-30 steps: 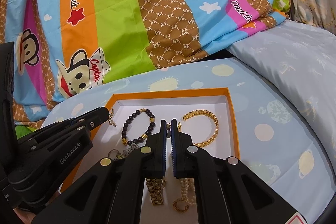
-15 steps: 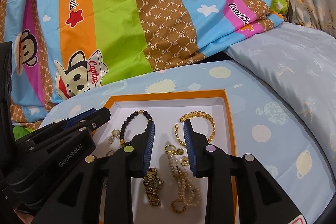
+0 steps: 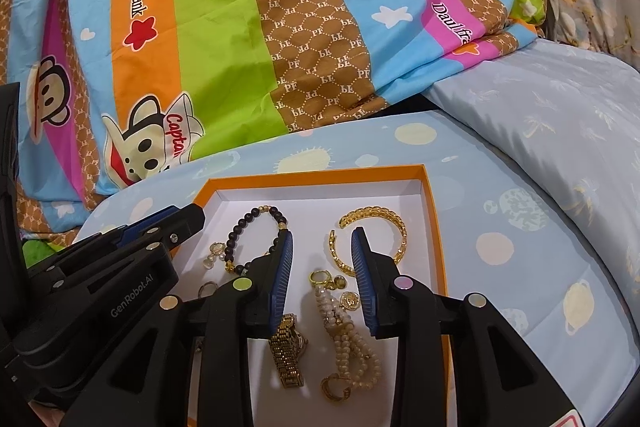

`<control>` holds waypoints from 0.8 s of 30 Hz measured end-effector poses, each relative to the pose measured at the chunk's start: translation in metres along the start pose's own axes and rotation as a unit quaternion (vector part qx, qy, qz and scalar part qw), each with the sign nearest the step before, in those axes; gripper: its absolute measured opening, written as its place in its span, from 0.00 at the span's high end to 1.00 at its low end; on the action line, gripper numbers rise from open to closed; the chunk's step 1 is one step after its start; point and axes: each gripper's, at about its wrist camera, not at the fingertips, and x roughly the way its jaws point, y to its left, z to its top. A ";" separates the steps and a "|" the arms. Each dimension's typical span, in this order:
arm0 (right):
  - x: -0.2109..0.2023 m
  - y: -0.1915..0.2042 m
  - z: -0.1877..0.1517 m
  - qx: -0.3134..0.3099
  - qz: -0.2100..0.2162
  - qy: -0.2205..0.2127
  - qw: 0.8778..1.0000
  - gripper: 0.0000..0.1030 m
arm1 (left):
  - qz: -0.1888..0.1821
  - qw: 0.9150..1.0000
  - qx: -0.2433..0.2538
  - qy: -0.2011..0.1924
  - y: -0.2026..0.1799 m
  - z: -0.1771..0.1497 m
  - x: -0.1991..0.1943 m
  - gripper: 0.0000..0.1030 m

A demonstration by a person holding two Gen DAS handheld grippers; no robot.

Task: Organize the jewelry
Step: 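Lift both open tools out of the orange box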

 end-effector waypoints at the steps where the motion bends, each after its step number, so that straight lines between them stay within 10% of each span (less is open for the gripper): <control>1: -0.001 0.000 -0.001 -0.001 -0.001 0.000 1.000 0.70 | 0.002 1.000 0.003 0.000 0.000 -0.002 -0.001 0.83; 24: -0.086 0.000 -0.070 0.007 -0.012 -0.006 1.000 0.65 | 0.005 1.000 -0.012 0.008 0.002 -0.081 -0.075 0.82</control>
